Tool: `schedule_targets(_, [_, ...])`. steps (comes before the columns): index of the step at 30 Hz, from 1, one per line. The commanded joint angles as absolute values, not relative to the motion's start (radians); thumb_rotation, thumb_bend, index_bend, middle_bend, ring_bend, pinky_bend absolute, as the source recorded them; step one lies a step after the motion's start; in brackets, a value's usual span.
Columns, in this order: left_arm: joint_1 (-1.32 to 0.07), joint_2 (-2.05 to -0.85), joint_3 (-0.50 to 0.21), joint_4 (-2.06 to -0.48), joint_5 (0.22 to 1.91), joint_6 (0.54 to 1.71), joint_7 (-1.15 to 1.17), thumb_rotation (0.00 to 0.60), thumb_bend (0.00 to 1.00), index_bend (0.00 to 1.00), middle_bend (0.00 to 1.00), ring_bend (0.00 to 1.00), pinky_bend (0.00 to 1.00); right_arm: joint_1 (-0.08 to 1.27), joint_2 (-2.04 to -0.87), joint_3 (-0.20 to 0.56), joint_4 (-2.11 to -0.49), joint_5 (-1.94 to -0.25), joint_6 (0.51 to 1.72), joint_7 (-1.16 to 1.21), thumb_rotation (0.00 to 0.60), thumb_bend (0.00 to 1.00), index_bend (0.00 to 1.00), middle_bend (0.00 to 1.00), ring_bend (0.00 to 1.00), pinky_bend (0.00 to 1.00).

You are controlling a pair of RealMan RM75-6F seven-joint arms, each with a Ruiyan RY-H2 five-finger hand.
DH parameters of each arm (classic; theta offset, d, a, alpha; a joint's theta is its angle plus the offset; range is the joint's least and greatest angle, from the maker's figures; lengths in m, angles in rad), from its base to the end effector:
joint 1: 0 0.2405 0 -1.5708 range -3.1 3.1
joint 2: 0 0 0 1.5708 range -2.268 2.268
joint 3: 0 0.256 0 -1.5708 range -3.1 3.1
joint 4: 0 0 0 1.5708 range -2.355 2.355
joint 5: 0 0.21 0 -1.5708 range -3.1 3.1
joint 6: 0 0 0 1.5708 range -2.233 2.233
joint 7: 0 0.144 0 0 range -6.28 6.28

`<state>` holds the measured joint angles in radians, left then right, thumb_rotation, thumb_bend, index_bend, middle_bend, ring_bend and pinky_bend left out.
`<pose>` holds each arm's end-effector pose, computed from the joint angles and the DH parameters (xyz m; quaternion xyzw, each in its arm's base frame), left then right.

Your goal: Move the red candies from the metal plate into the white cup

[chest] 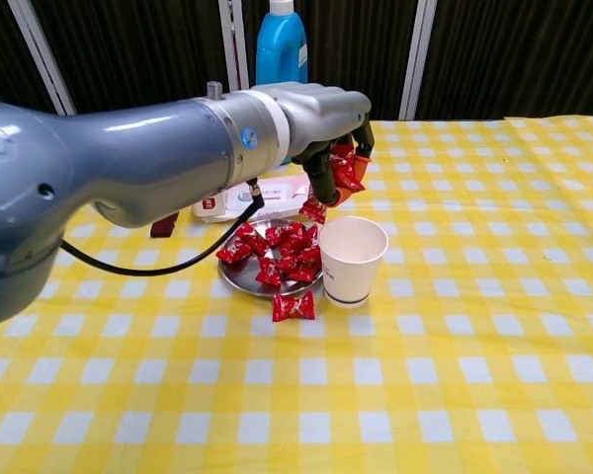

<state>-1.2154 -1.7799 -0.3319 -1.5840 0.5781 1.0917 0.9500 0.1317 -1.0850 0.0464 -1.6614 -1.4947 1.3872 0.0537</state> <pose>0.0417 0.3374 -0.0687 -0.7991 -0.2799 -0.3540 0.3972 -0.3013 -0.1932 0.1521 0.6079 -0.4244 0.3912 0.5453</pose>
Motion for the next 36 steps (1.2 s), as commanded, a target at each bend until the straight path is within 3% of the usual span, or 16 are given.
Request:
schedule_targets(1, [-1.237,-1.824,-0.340,-1.537,0.581,1.087,0.929,0.600,0.46,0.53,0.57,0.86,0.92,0.132,-1.084,0.045,-1.662,-1.496,1.386,0.055,0.600,0.36,0.00,0.00,0.00,0.00])
schedule_targets(13, [-1.248,-1.898,-0.307,-1.466,0.593,1.075,0.901,0.600,0.46,0.54,0.57,0.87,0.92,0.133,-1.082,0.044,-1.662,-1.501,1.386,0.058,0.600,0.36,0.00,0.00,0.00,0.00])
schedule_targets(29, [-1.218,-1.868,-0.274,-1.523,0.618,1.095,0.897,0.600,0.45,0.54,0.59,0.87,0.93,0.131,-1.084,0.044,-1.661,-1.502,1.391,0.055,0.600,0.36,0.00,0.00,0.00,0.00])
schedule_targets(36, [-1.230,-1.841,-0.263,-1.555,0.543,1.086,0.965,0.600,0.43,0.49,0.54,0.86,0.92,0.131,-1.086,0.044,-1.660,-1.504,1.395,0.051,0.600,0.36,0.00,0.00,0.00,0.00])
